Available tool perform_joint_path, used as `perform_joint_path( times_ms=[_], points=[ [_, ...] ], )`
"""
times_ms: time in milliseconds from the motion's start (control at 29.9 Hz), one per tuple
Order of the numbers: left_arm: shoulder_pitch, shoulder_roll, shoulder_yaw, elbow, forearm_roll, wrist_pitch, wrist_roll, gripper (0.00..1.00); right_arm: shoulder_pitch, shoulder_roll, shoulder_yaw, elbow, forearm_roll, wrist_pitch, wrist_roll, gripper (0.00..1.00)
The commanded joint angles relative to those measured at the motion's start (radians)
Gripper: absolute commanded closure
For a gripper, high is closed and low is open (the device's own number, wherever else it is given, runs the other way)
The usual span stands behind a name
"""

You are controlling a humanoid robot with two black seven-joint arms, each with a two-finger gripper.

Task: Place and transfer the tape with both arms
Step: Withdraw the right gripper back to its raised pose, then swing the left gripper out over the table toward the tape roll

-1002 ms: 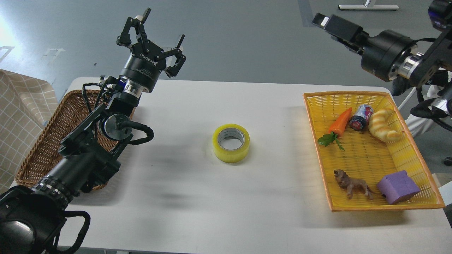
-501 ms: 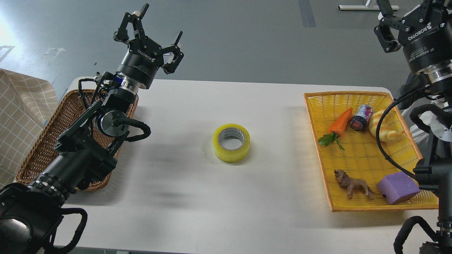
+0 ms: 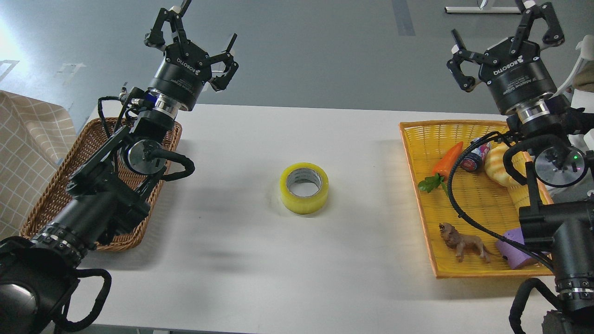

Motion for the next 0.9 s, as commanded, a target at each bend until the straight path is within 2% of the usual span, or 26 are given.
perform_joint_path(
  times_ms=[0,301,702,869],
  points=[
    [0.001,0.003,0.005,-0.001,0.0,0.0,0.001,0.02,0.001,0.017,-0.003,0.007,0.004,0.0,0.005,0.03],
    [0.002,0.037,0.005,-0.082,-0.002,0.0,-0.002,0.02,-0.005,0.017,-0.005,0.01,0.002,0.0,0.011,0.03],
    [-0.012,0.063,0.069,-0.09,0.096,0.0,-0.005,0.02,-0.013,0.017,-0.009,0.014,0.002,0.0,0.011,0.03],
    [-0.029,0.078,0.083,-0.168,0.181,0.0,-0.006,0.02,-0.02,0.017,-0.009,0.014,0.002,0.0,0.011,0.03]
  ],
)
